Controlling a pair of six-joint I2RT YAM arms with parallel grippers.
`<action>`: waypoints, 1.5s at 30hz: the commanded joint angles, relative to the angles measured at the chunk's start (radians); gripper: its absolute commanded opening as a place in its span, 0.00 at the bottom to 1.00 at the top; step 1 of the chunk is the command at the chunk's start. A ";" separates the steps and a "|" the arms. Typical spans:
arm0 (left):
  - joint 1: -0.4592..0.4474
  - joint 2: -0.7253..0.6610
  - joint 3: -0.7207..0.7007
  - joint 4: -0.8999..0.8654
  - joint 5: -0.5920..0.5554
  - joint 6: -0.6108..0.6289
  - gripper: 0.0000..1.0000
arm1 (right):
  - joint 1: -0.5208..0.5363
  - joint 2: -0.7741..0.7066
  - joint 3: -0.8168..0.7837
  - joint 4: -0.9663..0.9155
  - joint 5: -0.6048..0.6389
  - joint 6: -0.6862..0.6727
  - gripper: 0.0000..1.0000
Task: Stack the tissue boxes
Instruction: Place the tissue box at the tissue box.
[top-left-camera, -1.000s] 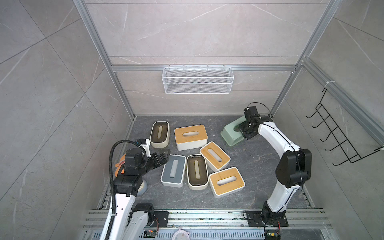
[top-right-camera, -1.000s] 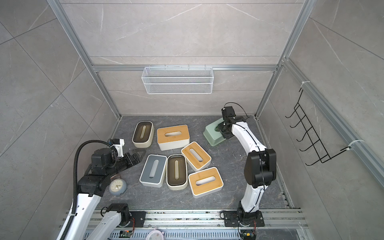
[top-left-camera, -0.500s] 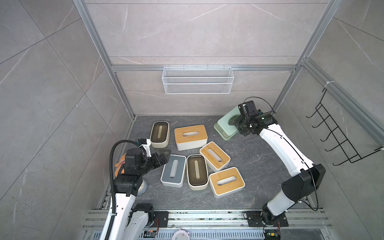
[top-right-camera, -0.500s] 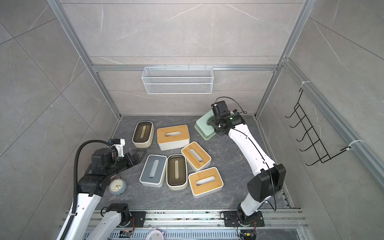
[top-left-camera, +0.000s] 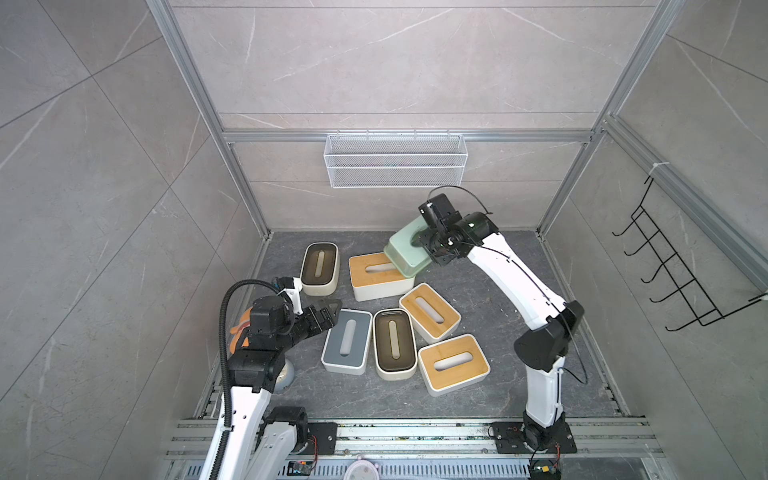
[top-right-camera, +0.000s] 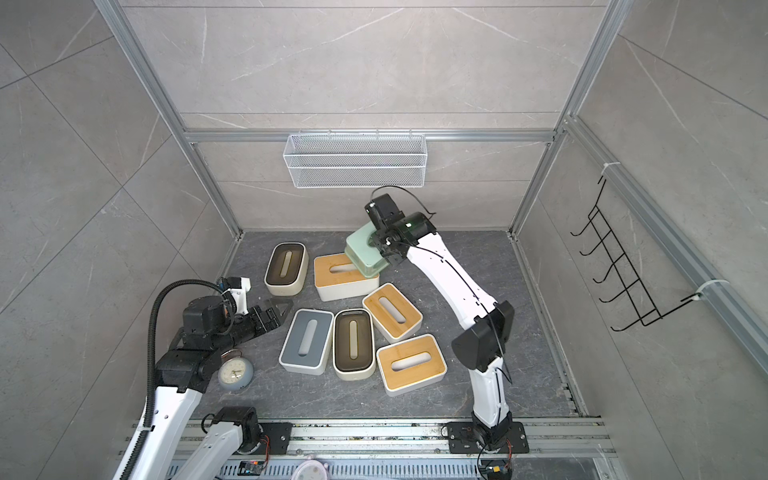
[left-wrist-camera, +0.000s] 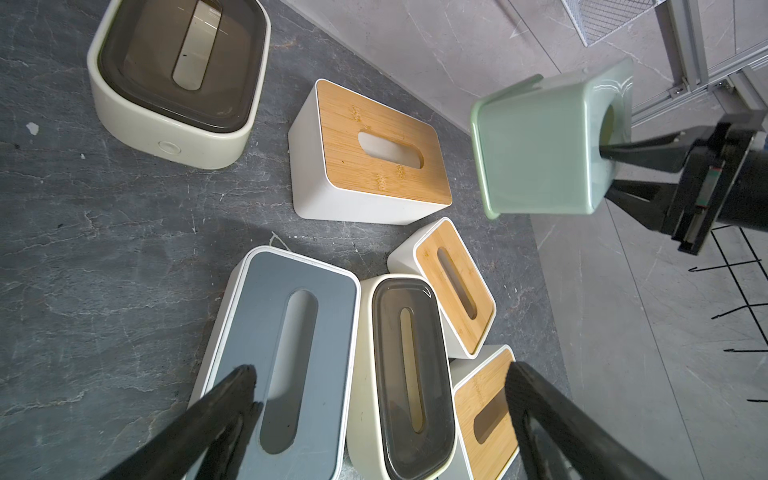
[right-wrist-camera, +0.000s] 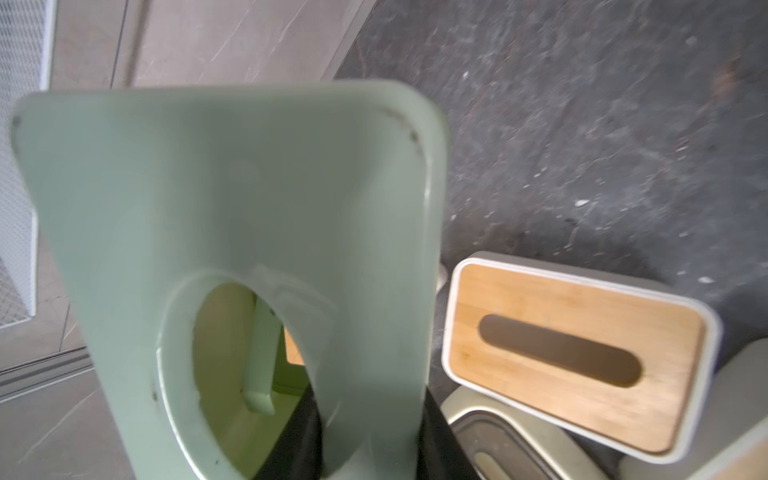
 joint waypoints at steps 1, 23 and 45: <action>0.003 -0.008 0.005 0.020 0.031 0.025 0.96 | 0.048 0.143 0.261 -0.168 0.017 0.079 0.31; 0.005 -0.025 -0.005 0.025 0.048 0.021 0.96 | 0.130 0.568 0.764 -0.291 -0.053 0.251 0.33; 0.005 -0.024 -0.006 0.028 0.051 0.018 0.96 | 0.129 0.578 0.784 -0.206 -0.038 0.220 0.56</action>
